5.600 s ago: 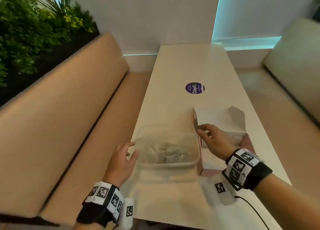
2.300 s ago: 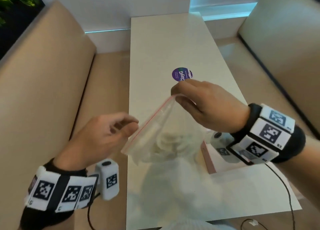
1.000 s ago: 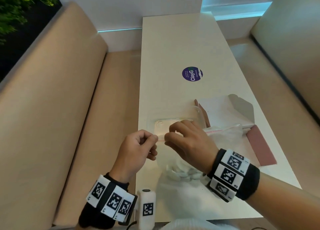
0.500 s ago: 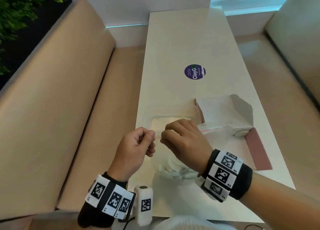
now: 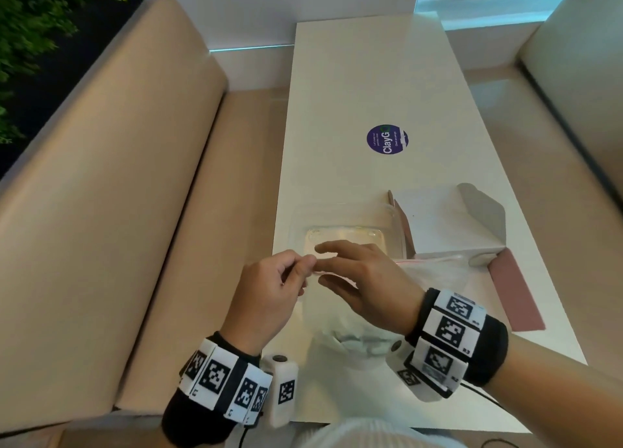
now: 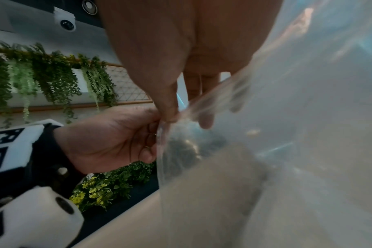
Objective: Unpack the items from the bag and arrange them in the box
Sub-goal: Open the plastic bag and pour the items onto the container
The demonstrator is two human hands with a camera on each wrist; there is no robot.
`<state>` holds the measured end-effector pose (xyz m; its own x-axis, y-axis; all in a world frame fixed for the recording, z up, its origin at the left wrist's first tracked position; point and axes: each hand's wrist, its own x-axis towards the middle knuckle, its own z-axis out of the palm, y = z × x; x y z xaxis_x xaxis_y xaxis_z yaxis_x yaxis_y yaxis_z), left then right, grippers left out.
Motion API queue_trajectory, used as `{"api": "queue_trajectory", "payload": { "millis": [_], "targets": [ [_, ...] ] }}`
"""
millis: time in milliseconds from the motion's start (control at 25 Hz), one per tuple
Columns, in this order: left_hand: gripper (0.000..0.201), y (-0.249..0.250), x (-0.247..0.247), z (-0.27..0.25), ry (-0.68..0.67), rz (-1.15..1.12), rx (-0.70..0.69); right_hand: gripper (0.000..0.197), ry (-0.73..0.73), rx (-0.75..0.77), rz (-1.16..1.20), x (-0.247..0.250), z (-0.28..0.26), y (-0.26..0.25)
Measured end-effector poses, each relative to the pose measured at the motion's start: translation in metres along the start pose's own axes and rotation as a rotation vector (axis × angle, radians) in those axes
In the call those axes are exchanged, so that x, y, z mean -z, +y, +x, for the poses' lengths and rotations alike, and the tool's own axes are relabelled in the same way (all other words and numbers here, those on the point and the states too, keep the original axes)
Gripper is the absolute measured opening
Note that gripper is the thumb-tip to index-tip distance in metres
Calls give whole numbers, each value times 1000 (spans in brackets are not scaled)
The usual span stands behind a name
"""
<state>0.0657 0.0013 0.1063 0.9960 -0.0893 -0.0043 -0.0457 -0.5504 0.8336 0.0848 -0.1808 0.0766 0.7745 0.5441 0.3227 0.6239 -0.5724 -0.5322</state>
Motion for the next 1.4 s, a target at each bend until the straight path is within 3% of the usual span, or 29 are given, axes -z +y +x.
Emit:
{"api": "queue_trajectory", "payload": {
  "millis": [200, 520, 880, 1040, 1200, 1320, 1400],
  "targets": [
    [37, -2, -1, 1, -12, 76, -123, 38, -79, -31, -90, -2, 11, -7],
    [26, 0, 4, -1, 0, 59, -62, 44, 22, 49, -127, 20, 5, 4],
    [26, -20, 29, -8, 83, 16, 24, 43, 26, -12, -261, 47, -28, 34],
    [32, -28, 44, -11, 121, 25, 63, 43, 31, -107, -320, 72, -47, 47],
    [29, -20, 36, -12, 44, -1, 78, 38, 0, -238, -266, 79, -55, 42],
    [39, -8, 46, -7, -125, 64, 99, 27, 119, -385, -126, 79, -48, 40],
    [42, 7, 54, 2, -178, 114, 101, 14, 169, -363, -108, 75, -40, 39]
  ]
}}
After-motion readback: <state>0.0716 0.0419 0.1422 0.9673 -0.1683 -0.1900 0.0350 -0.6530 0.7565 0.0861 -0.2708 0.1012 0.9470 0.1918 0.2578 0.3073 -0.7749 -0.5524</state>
